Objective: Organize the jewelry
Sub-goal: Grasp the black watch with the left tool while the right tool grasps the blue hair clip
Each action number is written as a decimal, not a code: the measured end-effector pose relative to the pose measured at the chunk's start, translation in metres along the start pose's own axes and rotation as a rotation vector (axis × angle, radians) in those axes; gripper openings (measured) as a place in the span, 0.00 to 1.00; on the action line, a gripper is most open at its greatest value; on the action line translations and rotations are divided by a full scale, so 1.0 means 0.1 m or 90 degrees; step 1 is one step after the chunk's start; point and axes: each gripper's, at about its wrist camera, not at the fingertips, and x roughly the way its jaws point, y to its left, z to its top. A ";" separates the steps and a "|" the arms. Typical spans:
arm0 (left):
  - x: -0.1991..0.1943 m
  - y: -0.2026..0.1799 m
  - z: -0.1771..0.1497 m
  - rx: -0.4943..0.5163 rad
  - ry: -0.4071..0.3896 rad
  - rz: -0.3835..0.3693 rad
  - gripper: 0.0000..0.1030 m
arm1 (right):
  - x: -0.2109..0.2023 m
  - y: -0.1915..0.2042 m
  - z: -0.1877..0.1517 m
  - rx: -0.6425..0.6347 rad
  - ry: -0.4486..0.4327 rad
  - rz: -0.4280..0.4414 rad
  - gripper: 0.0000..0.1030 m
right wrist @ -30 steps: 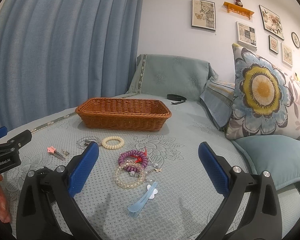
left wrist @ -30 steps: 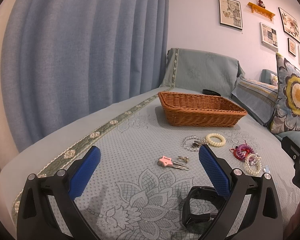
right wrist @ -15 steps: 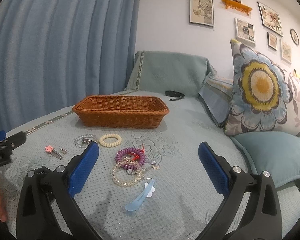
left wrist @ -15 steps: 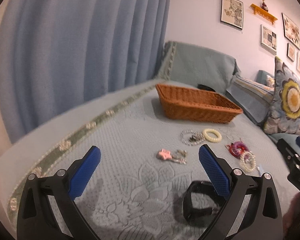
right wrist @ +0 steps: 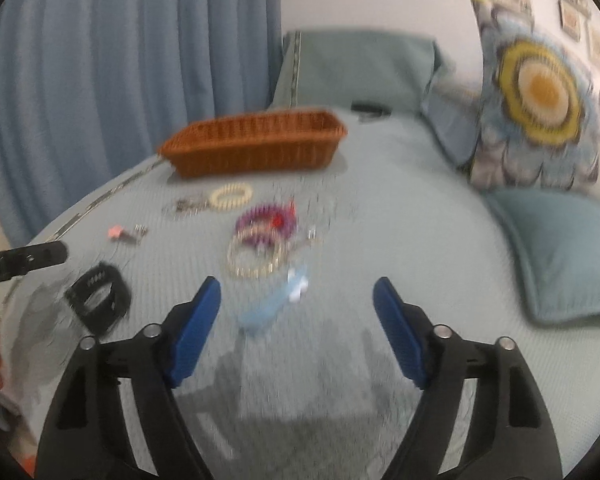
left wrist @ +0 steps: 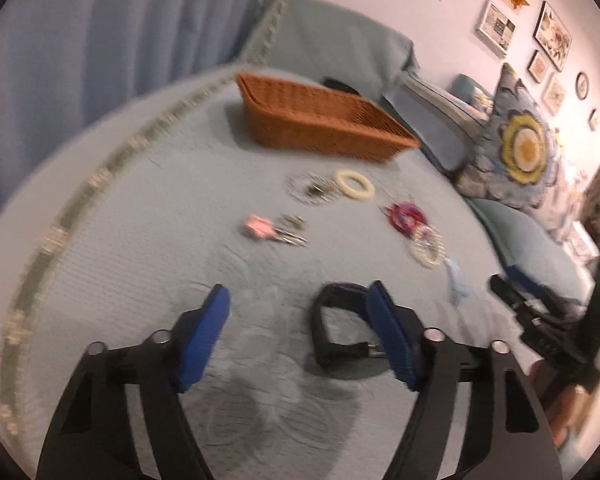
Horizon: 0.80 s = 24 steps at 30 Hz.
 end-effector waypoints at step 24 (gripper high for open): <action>0.40 0.01 -0.02 -0.079 0.124 -0.040 0.20 | 0.46 0.45 -0.04 -0.014 0.149 -0.061 0.26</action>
